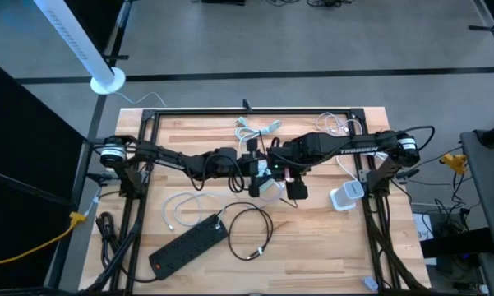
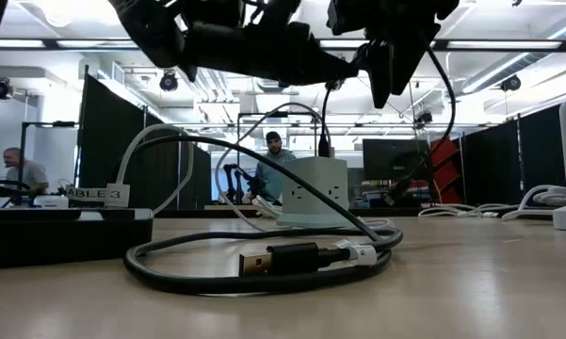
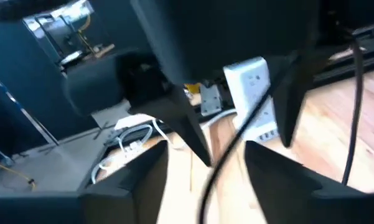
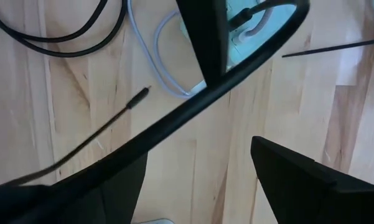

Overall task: Insert USB
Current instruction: Adjust the light green outlet extension

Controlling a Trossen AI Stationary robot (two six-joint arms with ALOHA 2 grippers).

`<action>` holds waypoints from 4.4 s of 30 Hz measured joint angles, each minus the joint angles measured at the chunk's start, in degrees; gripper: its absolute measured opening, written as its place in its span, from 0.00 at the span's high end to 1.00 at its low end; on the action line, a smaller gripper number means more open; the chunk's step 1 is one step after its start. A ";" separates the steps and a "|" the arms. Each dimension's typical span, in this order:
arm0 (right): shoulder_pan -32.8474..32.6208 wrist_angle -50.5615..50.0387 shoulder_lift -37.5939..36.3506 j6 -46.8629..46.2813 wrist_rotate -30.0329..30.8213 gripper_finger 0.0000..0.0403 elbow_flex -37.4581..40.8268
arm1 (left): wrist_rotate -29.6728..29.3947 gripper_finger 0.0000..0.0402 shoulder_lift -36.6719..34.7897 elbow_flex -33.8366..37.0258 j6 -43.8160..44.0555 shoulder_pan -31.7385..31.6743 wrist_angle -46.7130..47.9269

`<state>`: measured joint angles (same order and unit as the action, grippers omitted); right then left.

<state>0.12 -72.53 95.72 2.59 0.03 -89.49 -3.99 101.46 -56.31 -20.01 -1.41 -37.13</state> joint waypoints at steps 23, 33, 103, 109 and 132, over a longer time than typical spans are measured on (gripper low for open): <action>0.95 -0.75 -0.02 -0.24 6.43 0.31 0.02 | -1.92 1.00 -6.70 0.19 2.52 2.51 9.15; 4.29 -0.99 -0.02 0.54 7.92 0.29 0.85 | -2.36 1.00 -6.78 0.74 2.52 4.35 12.70; -11.44 9.29 -15.15 -23.19 14.02 0.45 5.89 | 0.82 0.84 -14.14 3.95 4.17 -2.61 26.23; -16.56 14.94 -14.93 -31.14 15.57 0.53 11.76 | 1.60 0.68 -18.36 3.95 7.02 -2.62 32.26; -13.01 47.66 6.35 -2.34 18.18 1.00 27.30 | 0.48 0.70 -49.42 3.95 26.44 -2.56 65.69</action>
<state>-12.89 -24.87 102.07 0.25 18.22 -62.19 -3.51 52.04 -52.36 6.42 -3.97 28.56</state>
